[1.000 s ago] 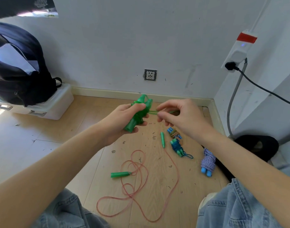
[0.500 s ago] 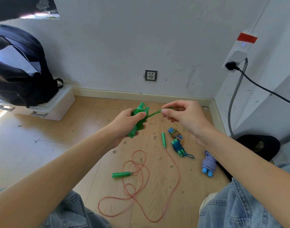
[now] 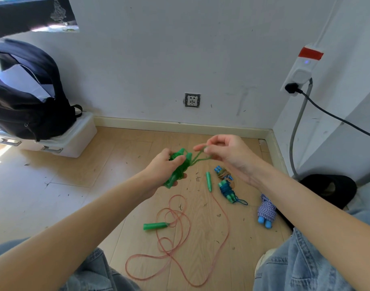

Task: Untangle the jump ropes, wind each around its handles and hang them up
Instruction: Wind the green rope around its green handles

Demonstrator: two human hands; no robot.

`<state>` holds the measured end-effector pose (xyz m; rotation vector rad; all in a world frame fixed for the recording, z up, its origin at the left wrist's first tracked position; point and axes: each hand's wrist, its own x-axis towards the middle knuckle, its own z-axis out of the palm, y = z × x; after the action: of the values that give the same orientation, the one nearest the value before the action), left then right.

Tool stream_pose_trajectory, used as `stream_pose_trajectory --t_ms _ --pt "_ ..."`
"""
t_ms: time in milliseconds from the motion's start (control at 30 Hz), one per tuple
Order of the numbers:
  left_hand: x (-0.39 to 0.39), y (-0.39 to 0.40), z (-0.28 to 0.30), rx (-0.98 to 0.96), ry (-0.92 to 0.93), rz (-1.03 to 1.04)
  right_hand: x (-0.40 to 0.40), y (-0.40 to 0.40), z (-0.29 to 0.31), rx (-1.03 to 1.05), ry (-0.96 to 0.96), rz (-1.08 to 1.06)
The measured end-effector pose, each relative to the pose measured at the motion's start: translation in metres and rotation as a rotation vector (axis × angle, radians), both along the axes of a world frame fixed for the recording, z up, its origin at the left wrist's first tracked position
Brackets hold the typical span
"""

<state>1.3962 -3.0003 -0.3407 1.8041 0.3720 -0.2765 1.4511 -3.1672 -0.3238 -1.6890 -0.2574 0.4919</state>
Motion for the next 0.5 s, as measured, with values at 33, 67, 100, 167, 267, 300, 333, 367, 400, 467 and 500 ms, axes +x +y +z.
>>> stream_pose_trajectory --t_ms 33,67,100,167,267,300,333,367,400,467,500 --pt "0.000 -0.002 0.001 -0.023 0.009 -0.015 0.000 0.001 0.001 0.062 0.015 0.004" --pt "0.000 -0.003 0.002 -0.029 0.009 -0.035 0.000 0.002 0.001 0.113 0.045 0.013" --pt "0.000 -0.004 0.003 -0.027 0.003 -0.055 0.001 0.002 0.001 0.149 0.075 0.020" --pt "-0.001 -0.006 0.005 -0.010 -0.026 -0.081 0.000 0.003 0.000 0.124 0.051 0.005" --pt "-0.004 -0.010 0.005 0.021 -0.073 -0.102 -0.002 0.007 -0.001 -0.061 -0.142 -0.022" --pt "-0.005 -0.011 0.005 0.021 -0.084 -0.104 -0.003 0.008 -0.001 -0.105 -0.211 -0.009" --pt "-0.005 -0.012 0.005 0.014 -0.090 -0.102 -0.004 0.010 0.000 -0.145 -0.269 0.011" --pt "-0.006 -0.013 0.005 0.004 -0.094 -0.094 -0.005 0.011 0.000 -0.179 -0.314 0.031" --pt "-0.007 -0.013 0.005 -0.004 -0.095 -0.083 -0.006 0.011 0.000 -0.206 -0.344 0.048" --pt "-0.007 -0.013 0.006 -0.018 -0.091 -0.065 -0.006 0.011 0.000 -0.231 -0.362 0.065" --pt "-0.007 -0.012 0.006 -0.028 -0.087 -0.057 -0.006 0.010 0.000 -0.218 -0.339 0.062"
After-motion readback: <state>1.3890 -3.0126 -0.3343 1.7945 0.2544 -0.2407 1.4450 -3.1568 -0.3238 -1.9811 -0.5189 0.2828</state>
